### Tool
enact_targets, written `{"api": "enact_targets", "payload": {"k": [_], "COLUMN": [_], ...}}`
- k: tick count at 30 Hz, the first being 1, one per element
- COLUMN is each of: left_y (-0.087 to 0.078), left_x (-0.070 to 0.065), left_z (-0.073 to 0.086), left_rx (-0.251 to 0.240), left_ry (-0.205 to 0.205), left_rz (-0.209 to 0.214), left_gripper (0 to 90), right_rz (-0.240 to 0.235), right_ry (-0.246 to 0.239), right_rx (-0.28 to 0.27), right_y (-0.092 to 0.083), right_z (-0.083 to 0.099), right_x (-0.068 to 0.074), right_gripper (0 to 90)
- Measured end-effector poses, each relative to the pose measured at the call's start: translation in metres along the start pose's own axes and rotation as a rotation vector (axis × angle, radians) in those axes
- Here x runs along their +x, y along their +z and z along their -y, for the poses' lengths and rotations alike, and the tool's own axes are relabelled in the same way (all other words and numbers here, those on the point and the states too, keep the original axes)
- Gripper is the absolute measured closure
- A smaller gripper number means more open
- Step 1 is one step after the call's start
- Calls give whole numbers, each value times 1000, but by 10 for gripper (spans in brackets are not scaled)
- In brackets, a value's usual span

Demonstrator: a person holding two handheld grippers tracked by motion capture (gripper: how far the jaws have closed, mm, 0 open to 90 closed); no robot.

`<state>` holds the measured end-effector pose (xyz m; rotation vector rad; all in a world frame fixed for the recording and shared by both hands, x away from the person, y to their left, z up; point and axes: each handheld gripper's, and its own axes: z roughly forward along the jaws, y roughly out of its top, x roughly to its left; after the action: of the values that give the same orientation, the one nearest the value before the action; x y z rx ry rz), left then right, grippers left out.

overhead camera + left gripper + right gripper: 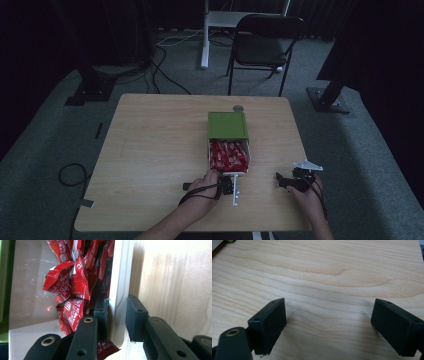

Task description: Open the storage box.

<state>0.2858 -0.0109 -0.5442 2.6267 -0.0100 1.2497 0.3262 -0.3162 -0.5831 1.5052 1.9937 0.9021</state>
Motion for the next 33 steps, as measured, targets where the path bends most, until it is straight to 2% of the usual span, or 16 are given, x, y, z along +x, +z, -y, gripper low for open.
{"api": "enact_targets", "payload": {"k": [7,10,12,14,18,33], "left_y": [-6,-11,-13,-16,-19,-27], "left_x": [-6,-12,-15,-16,-18,-23], "left_z": [1,1,1,1,1,-2], "left_rx": [-1,5,-1,-2,-8,0], "left_ry": [10,16,19,4,-2,0], "left_rz": [9,24,19,31,39,58], "left_gripper": [743,743,745,744,744,743], "right_rz": [0,0,0,0,0,0], "right_ry": [0,-1,0,0,-1,-1], "right_rx": [0,0,0,0,0,0], "right_y": [0,0,0,0,0,0], "right_z": [0,0,0,0,0,0], "right_x": [0,0,0,0,0,0], "right_gripper": [123,123,123,123,123,123]}}
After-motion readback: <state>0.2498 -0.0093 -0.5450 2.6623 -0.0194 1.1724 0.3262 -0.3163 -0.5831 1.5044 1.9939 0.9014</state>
